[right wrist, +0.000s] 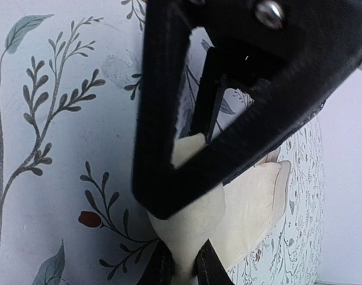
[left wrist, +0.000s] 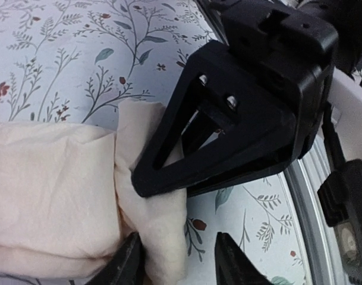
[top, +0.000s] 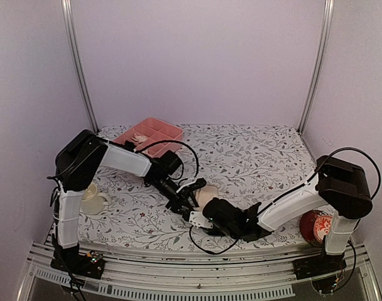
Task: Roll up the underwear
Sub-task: Roll the underwear at the center of the board.
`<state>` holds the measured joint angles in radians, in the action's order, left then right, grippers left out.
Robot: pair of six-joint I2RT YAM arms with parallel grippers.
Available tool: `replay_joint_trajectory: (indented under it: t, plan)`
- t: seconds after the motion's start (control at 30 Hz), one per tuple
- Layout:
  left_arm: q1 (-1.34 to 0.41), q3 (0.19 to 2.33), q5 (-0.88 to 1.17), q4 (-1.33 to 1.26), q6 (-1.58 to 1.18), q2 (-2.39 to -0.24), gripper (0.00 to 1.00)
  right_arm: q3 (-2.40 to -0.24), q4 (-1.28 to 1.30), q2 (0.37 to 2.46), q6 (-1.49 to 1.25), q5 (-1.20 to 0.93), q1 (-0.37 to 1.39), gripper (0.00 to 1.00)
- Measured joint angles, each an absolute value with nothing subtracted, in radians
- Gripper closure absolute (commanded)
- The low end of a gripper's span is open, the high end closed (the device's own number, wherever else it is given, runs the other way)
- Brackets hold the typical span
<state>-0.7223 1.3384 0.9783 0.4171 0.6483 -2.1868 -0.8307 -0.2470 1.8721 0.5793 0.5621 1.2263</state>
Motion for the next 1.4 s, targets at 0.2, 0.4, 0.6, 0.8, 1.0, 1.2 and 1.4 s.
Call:
replay_joint_trajectory:
  t: [0.2, 0.4, 0.6, 0.8, 1.0, 1.2, 1.4]
  plan:
    - [-0.722, 1.175, 0.874, 0.331, 0.633, -2.038, 0.24, -0.862, -0.206, 1.872, 0.532, 0.479, 1.197, 0.92]
    - [-0.701, 0.959, 0.756, 0.173, 0.598, -1.843, 0.22, -0.891, -0.143, 1.865, 0.478, 0.389, 1.156, 0.91]
    - [-0.698, 0.812, 0.691, -0.024, 0.616, -1.69, 0.25, -0.935, -0.057, 1.858, 0.429, 0.276, 1.116, 0.92]
    - [-0.71, 0.651, 0.62, -0.203, 0.685, -1.584, 0.29, -1.0, 0.059, 1.858, 0.384, 0.144, 1.072, 0.91]
    - [-0.793, 0.551, 0.485, -0.339, 0.779, -1.546, 0.33, -1.14, 0.226, 1.909, 0.339, -0.062, 1.013, 0.91]
    - [-0.896, 0.481, 0.362, -0.427, 0.864, -1.545, 0.36, -1.273, 0.353, 1.989, 0.297, -0.24, 0.977, 0.91]
    - [-0.937, 0.479, 0.252, -0.505, 0.898, -1.579, 0.37, -1.354, 0.399, 2.057, 0.264, -0.381, 0.961, 0.9]
